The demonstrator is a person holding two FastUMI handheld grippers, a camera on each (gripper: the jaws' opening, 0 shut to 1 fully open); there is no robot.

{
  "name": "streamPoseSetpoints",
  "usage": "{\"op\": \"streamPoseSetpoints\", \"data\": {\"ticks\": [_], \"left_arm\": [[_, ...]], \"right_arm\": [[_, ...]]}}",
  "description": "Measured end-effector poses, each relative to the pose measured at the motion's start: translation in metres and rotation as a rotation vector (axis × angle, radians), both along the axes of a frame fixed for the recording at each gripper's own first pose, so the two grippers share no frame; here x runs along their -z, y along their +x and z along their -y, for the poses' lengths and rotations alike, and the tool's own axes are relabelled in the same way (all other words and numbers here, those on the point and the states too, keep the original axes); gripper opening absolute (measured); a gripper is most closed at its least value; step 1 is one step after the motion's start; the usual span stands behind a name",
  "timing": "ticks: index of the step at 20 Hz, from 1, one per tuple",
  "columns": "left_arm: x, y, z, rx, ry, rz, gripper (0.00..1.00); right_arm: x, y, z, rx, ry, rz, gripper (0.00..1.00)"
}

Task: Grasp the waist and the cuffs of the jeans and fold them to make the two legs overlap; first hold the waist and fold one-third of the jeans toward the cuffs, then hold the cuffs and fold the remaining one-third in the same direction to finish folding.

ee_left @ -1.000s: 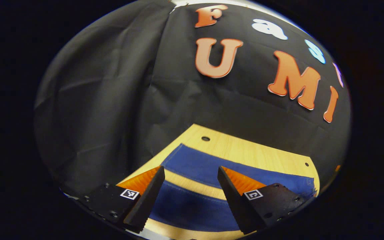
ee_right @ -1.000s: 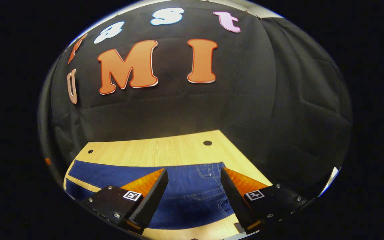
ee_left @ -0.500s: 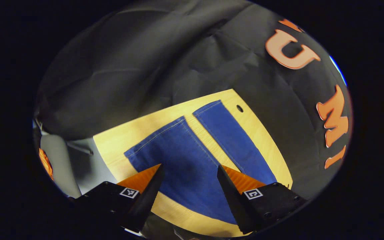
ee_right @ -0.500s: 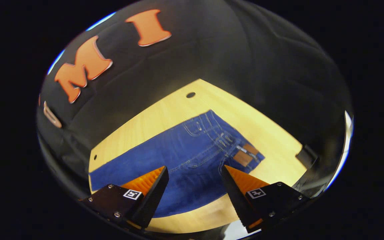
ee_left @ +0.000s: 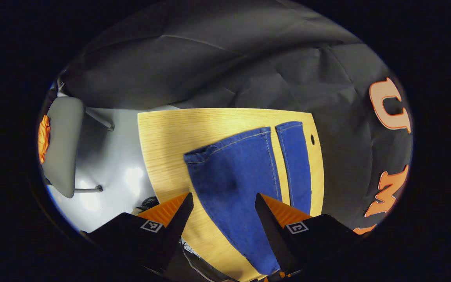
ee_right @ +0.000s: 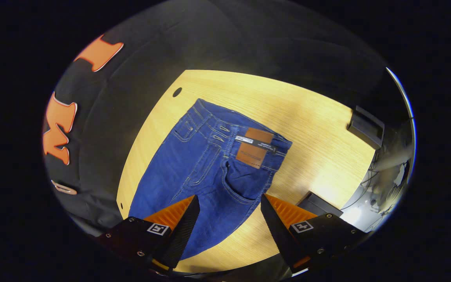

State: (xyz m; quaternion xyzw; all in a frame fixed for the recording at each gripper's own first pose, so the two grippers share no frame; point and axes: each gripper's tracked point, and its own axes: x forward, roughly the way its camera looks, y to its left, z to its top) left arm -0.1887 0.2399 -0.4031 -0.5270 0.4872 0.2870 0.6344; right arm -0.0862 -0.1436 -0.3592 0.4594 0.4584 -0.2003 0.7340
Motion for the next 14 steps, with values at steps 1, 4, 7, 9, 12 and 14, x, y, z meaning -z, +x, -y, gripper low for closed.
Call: {"op": "streamPoseSetpoints", "data": {"ticks": [1,4,7,9,12,14], "left_arm": [[-0.001,-0.003,-0.006,-0.016,0.006,0.007,0.98],[0.013,-0.003,-0.021,-0.026,0.010,0.001,0.98],[0.019,0.021,-0.027,-0.044,0.019,0.081,0.93],[0.021,0.028,-0.027,-0.018,0.033,0.111,0.90],[0.026,0.050,-0.024,0.001,0.013,0.202,0.84],[0.024,0.059,-0.021,-0.017,-0.022,0.257,0.78]], "right_arm": [[0.003,-0.001,0.002,0.008,0.013,-0.006,0.98],[0.017,-0.002,0.012,0.035,0.028,-0.019,0.98],[0.033,-0.005,0.023,0.068,0.039,-0.040,0.98],[0.040,-0.002,0.021,0.091,0.089,-0.034,0.98],[0.039,0.016,0.026,0.134,0.132,0.048,0.96],[0.039,0.022,0.027,0.141,0.158,0.081,0.95]]}}
